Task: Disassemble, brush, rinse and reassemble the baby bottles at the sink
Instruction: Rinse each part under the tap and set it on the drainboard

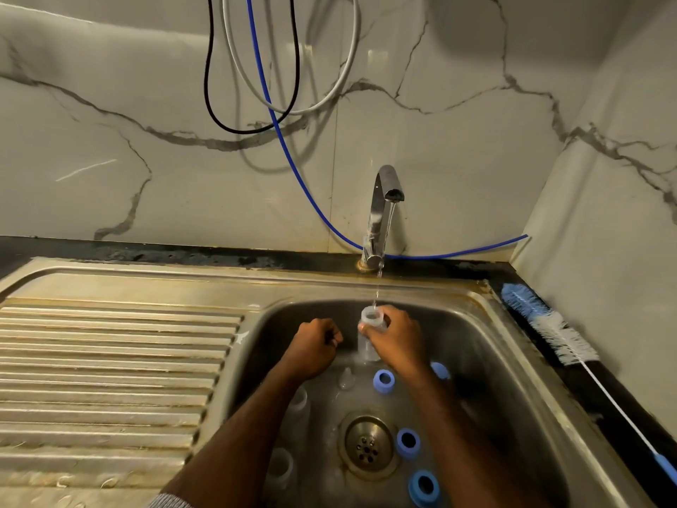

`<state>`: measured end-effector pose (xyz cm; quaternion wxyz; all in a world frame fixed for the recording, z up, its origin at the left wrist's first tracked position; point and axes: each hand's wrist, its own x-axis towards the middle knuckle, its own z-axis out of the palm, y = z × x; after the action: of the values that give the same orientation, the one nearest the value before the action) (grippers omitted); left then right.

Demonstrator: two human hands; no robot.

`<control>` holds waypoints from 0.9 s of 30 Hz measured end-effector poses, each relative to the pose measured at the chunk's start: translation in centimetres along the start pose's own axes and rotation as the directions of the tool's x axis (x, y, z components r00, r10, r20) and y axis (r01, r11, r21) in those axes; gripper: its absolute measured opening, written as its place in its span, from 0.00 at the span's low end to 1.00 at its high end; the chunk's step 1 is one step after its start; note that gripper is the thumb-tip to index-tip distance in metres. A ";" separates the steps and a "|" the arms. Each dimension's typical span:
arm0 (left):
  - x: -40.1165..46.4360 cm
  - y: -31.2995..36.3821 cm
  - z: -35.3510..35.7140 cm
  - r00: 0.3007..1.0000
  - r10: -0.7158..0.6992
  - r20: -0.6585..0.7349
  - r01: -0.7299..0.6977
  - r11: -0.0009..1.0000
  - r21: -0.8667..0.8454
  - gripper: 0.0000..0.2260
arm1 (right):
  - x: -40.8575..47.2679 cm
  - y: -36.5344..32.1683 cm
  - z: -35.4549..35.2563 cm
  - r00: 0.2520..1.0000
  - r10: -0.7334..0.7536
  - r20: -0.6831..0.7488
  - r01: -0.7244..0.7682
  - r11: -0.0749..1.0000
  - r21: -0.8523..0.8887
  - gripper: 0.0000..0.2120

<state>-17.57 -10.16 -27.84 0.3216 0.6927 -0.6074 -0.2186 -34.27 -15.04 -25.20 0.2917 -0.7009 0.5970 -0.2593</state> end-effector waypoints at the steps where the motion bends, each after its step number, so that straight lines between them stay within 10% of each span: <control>1: 0.0 0.0 0.0 1.000 0.005 0.003 -0.005 1.000 0.005 0.08 | 0.0 0.0 0.0 1.000 0.000 0.029 0.000 1.000 -0.002 0.11; 27: 0.0 0.0 0.5 0.998 0.052 0.034 -0.052 0.998 0.017 0.09 | -0.1 -0.1 0.2 1.000 0.000 0.015 0.003 0.985 -0.170 0.12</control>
<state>-17.95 -10.25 -28.23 0.3109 0.6758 -0.6324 -0.2163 -34.07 -14.88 -25.24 0.2351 -0.7256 0.6142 -0.2024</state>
